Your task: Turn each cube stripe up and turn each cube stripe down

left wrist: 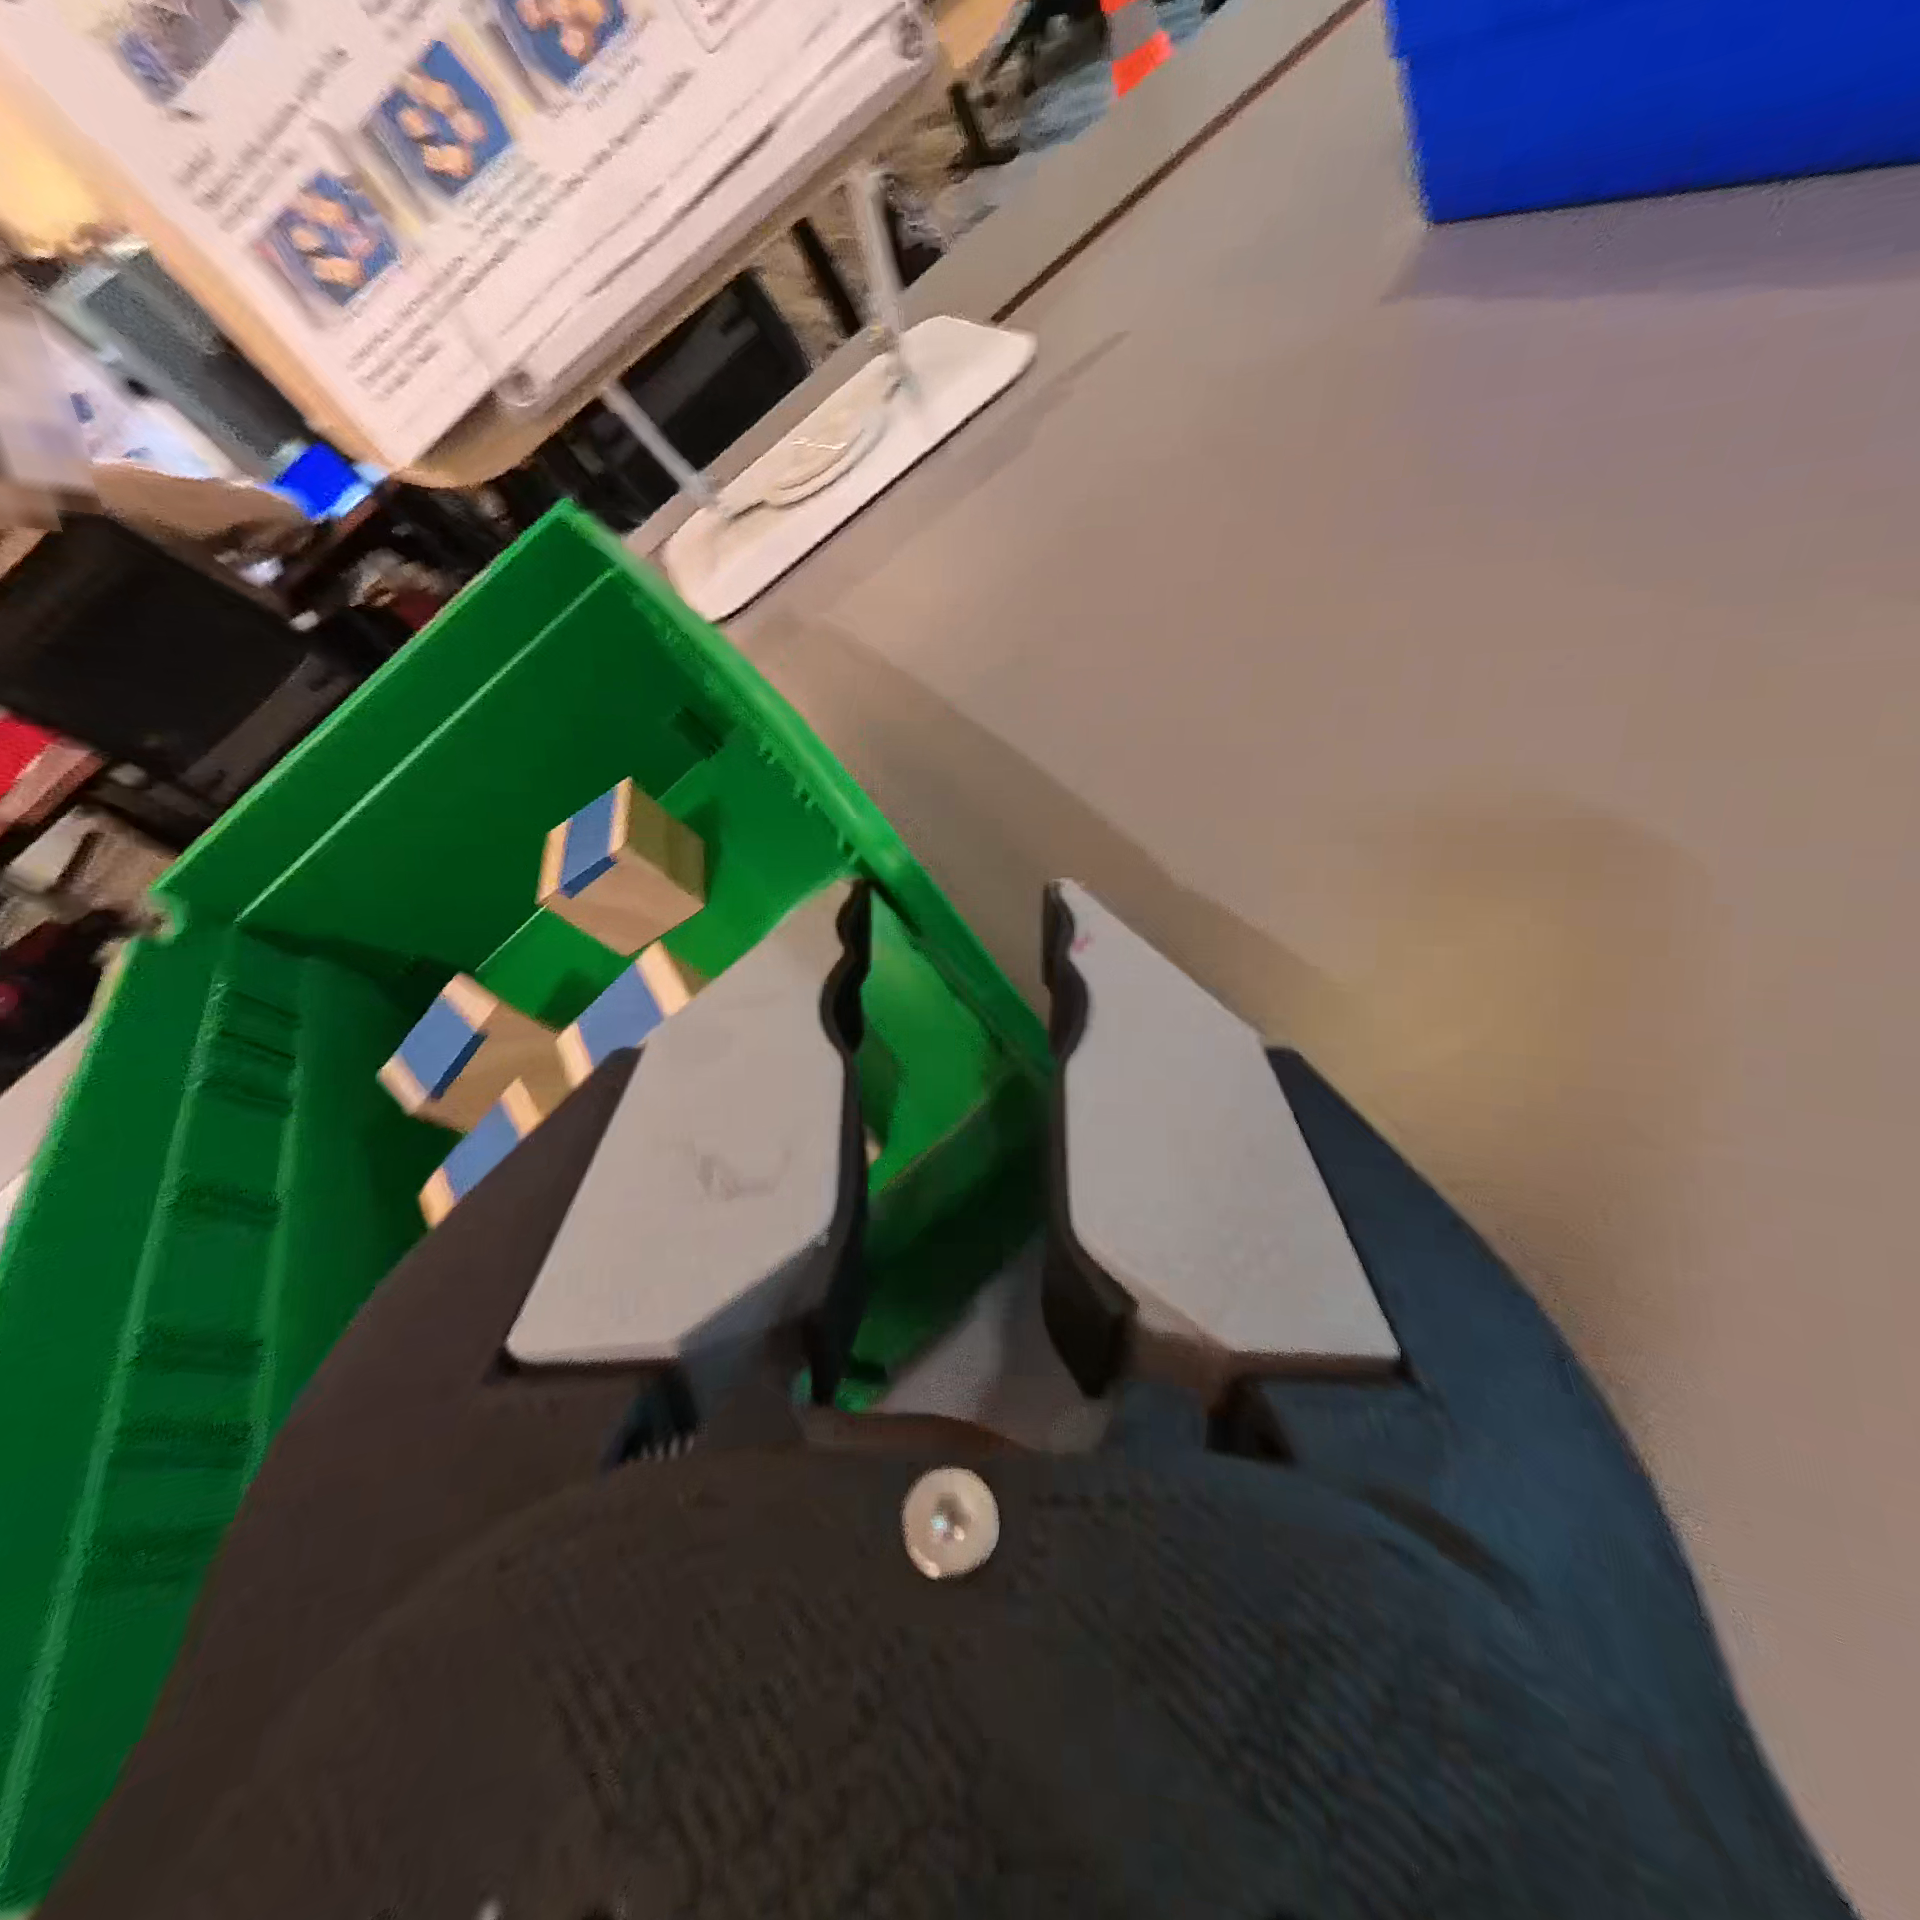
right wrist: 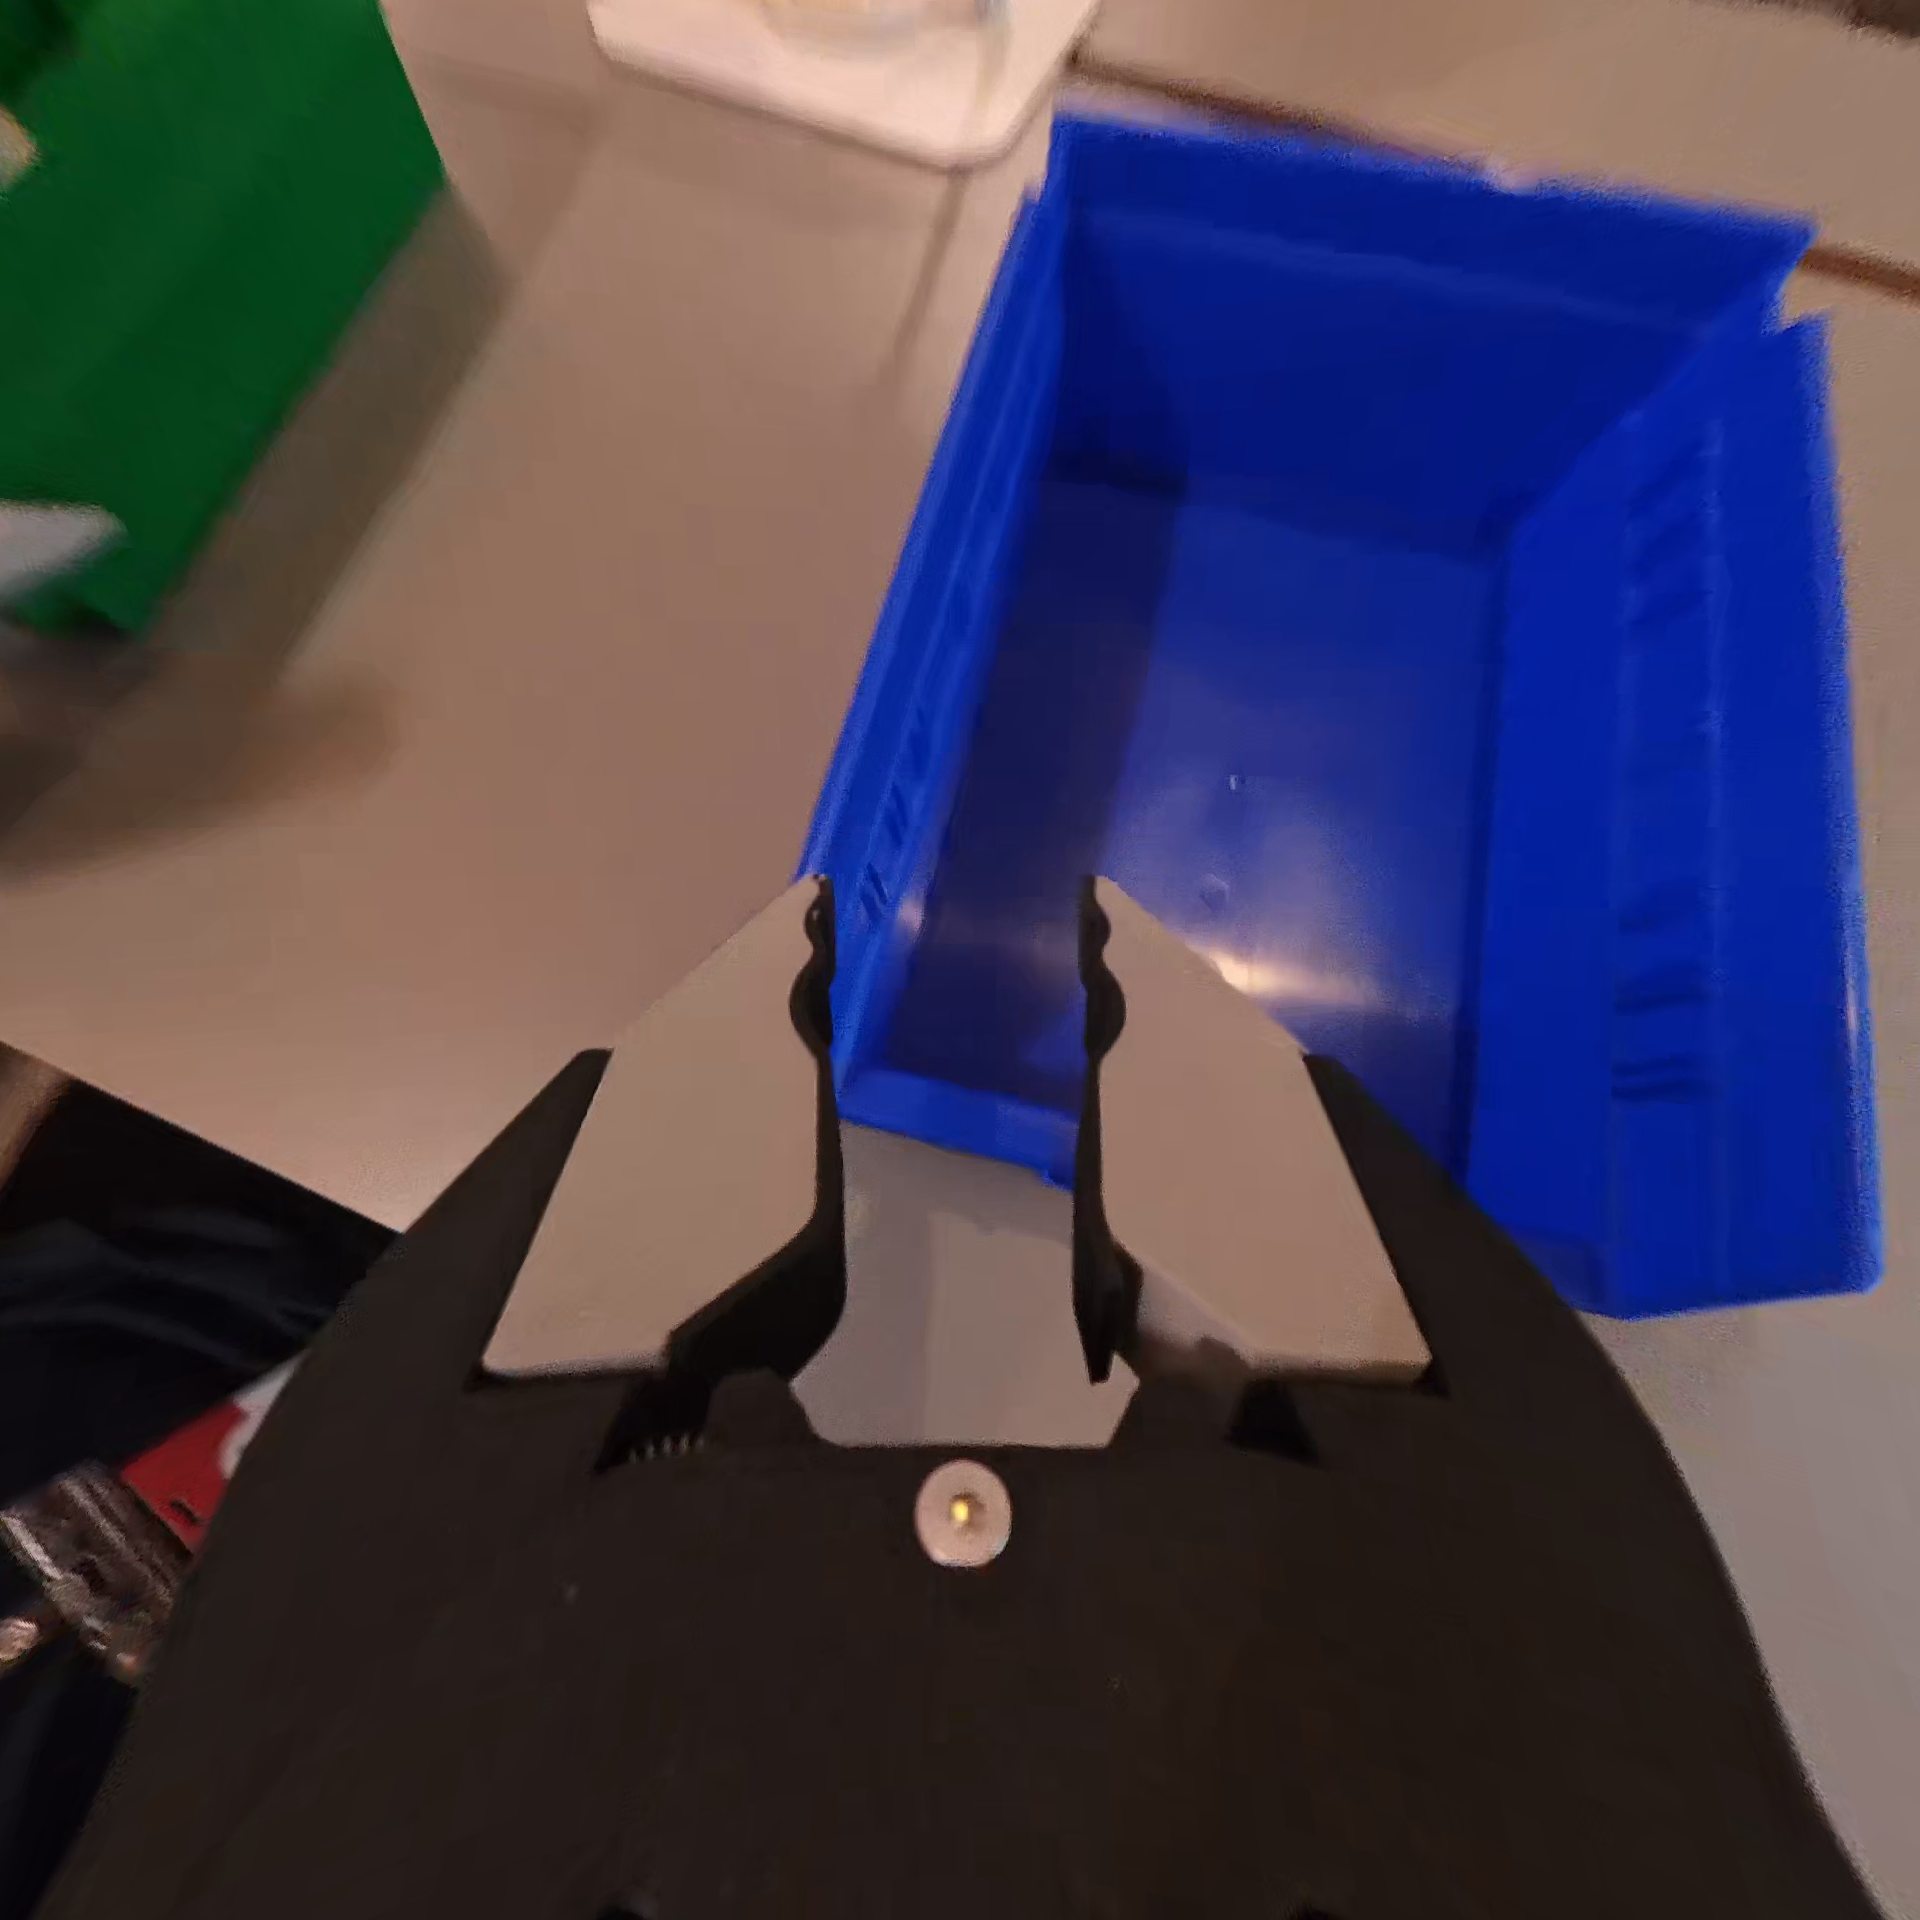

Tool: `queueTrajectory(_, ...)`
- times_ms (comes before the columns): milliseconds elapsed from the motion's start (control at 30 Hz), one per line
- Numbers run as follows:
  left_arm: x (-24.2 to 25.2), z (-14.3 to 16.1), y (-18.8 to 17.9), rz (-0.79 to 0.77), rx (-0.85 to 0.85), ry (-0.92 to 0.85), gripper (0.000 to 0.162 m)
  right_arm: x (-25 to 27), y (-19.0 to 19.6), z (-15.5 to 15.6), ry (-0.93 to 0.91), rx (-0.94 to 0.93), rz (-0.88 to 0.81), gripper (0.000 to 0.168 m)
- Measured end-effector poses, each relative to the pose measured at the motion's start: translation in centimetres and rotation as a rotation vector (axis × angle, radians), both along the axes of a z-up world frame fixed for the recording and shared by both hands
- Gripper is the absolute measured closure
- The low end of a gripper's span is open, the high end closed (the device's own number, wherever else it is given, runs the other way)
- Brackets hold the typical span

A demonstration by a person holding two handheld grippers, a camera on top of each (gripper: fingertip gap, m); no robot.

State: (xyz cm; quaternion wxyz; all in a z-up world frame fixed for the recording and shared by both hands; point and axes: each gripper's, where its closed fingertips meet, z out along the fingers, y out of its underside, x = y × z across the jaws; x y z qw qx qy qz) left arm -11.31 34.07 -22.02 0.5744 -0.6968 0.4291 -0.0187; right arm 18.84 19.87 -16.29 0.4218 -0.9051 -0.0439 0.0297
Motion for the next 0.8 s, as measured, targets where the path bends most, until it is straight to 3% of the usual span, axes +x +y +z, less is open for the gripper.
queueTrajectory(133,-3.8,0.2,2.0,0.126,0.029,0.045,0.15,-2.9,0.1,3.0,0.171,0.147,0.097,0.114)
queueTrajectory(300,-9.1,0.5,3.5,0.173,-0.092,-0.063,0.158,-3.7,1.4,-3.5,-0.021,-0.119,0.089,0.114)
queueTrajectory(433,-12.4,1.2,4.1,0.257,-0.145,-0.152,0.158,-3.8,3.7,-6.7,-0.114,-0.182,0.063,0.14)
queueTrajectory(533,-12.3,0.6,3.8,0.303,-0.159,-0.176,0.16,-4.3,5.5,-6.7,-0.173,-0.132,0.027,0.146)
queueTrajectory(633,-10.6,0.4,3.0,0.301,-0.088,-0.09,0.157,-5.2,6.5,-6.7,-0.206,-0.1,0.029,0.146)
queueTrajectory(800,-8.0,1.4,1.5,0.213,-0.035,-0.061,0.15,-6.4,6.9,-6.7,-0.167,-0.07,0.064,0.144)
